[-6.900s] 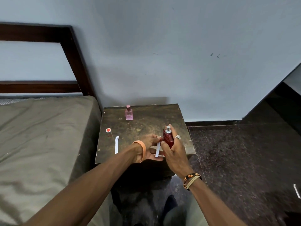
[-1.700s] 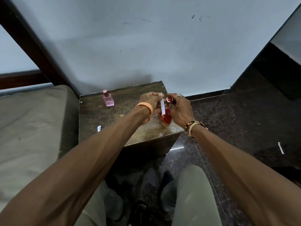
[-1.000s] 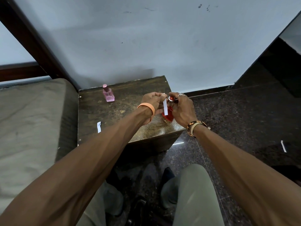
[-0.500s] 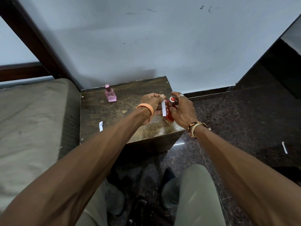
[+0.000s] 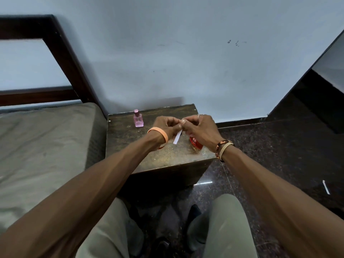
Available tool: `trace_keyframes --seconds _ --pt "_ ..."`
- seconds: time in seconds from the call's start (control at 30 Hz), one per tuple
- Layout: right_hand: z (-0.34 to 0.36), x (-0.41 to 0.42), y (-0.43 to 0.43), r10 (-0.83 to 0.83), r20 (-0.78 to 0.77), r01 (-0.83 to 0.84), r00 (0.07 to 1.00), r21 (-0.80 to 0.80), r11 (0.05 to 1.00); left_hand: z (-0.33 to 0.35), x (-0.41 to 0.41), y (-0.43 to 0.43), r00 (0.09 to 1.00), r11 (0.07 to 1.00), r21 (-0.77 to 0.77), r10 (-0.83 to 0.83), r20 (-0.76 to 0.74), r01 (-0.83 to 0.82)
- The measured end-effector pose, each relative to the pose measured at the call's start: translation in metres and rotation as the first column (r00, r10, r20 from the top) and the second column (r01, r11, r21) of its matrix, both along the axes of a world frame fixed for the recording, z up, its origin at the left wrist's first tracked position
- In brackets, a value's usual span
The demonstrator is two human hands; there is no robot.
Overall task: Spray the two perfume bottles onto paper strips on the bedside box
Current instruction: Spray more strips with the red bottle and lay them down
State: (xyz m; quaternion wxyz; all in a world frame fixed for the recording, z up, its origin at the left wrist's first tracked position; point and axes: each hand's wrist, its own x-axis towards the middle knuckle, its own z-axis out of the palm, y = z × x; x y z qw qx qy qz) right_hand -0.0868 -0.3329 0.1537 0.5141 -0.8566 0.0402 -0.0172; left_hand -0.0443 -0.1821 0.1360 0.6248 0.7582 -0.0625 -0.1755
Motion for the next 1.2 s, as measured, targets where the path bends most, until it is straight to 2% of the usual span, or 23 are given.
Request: trace_keyframes --seconds 0.1,0.37,0.5,0.6,0.63,0.67,0.7,0.73,0.77,0.8,0.83,0.87,0.9,0.93,0.97,1.0,1.03,1.07,1.1,1.13,1.17,1.2 --pt "0.018 -0.011 0.014 -0.006 -0.068 0.012 0.998 0.093 0.996 0.016 -0.015 0.022 0.997 0.998 0.055 -0.014 0.077 0.01" --pt "0.061 -0.05 0.056 0.097 -0.199 -0.065 0.975 0.164 0.984 0.048 -0.065 0.073 0.977 0.997 -0.008 0.075 0.199 -0.075" --pt "0.078 -0.069 0.071 0.119 -0.212 -0.1 0.97 0.102 0.99 0.057 -0.084 0.089 0.969 0.997 -0.013 0.08 0.235 -0.079" --pt "0.099 -0.078 0.076 0.06 -0.121 -0.063 0.991 -0.024 0.998 0.065 -0.092 0.093 0.946 0.972 -0.098 0.23 0.228 -0.212" --pt "0.109 -0.081 0.074 0.052 -0.108 -0.049 0.993 0.027 0.998 0.068 -0.091 0.095 0.931 0.949 -0.135 0.306 0.199 -0.284" --pt "0.12 -0.084 0.069 0.083 -0.126 -0.06 0.989 0.179 0.982 0.071 -0.089 0.098 0.911 0.922 -0.163 0.377 0.165 -0.351" --pt "0.131 -0.087 0.064 0.125 -0.164 -0.053 0.979 0.386 0.921 0.074 -0.086 0.102 0.89 0.896 -0.173 0.434 0.139 -0.41" --pt "0.138 -0.089 0.058 0.155 -0.205 -0.029 0.966 0.511 0.859 0.076 -0.083 0.107 0.87 0.879 -0.15 0.472 0.141 -0.453" --pt "0.141 -0.091 0.054 0.127 -0.235 0.002 0.964 0.481 0.877 0.077 -0.082 0.112 0.854 0.873 -0.088 0.488 0.182 -0.48" --pt "0.139 -0.092 0.051 0.079 -0.258 0.002 0.963 0.298 0.954 0.077 -0.082 0.117 0.843 0.87 0.008 0.476 0.251 -0.494" --pt "0.139 -0.095 0.052 0.012 -0.249 -0.005 0.968 0.027 1.0 0.077 -0.083 0.122 0.836 0.859 0.122 0.437 0.331 -0.497" --pt "0.139 -0.098 0.053 -0.011 -0.217 -0.014 0.976 -0.114 0.993 0.077 -0.086 0.123 0.833 0.842 0.222 0.379 0.404 -0.491" --pt "0.14 -0.1 0.052 0.029 -0.212 -0.047 0.977 -0.082 0.996 0.076 -0.088 0.124 0.832 0.831 0.293 0.313 0.457 -0.474" --pt "0.143 -0.103 0.05 0.115 -0.218 -0.1 0.969 0.076 0.992 0.076 -0.089 0.122 0.834 0.827 0.337 0.253 0.491 -0.449" --pt "0.148 -0.104 0.049 0.207 -0.212 -0.128 0.955 0.337 0.933 0.076 -0.091 0.12 0.839 0.827 0.369 0.205 0.505 -0.424" --pt "0.153 -0.107 0.048 0.242 -0.199 -0.129 0.95 0.456 0.881 0.075 -0.092 0.117 0.845 0.828 0.391 0.169 0.507 -0.401" --pt "0.152 -0.104 0.046 0.22 -0.189 -0.117 0.957 0.443 0.889 0.074 -0.093 0.114 0.849 0.83 0.404 0.147 0.507 -0.385" --pt "0.15 -0.105 0.047 0.174 -0.221 -0.126 0.96 0.214 0.969 0.073 -0.094 0.112 0.851 0.83 0.41 0.137 0.507 -0.378" --pt "0.145 -0.106 0.049 0.122 -0.225 -0.152 0.967 -0.125 0.98 0.072 -0.094 0.109 0.85 0.83 0.41 0.137 0.508 -0.379" --pt "0.143 -0.108 0.053 0.091 -0.191 -0.15 0.977 -0.318 0.936 0.071 -0.093 0.108 0.848 0.831 0.404 0.142 0.511 -0.383" --pt "0.141 -0.107 0.052 0.121 -0.172 -0.17 0.978 -0.308 0.936 0.07 -0.092 0.106 0.844 0.833 0.396 0.145 0.517 -0.386" --pt "0.142 -0.108 0.047 0.188 -0.188 -0.209 0.964 -0.1 0.973 0.07 -0.09 0.105 0.841 0.836 0.389 0.148 0.52 -0.388"
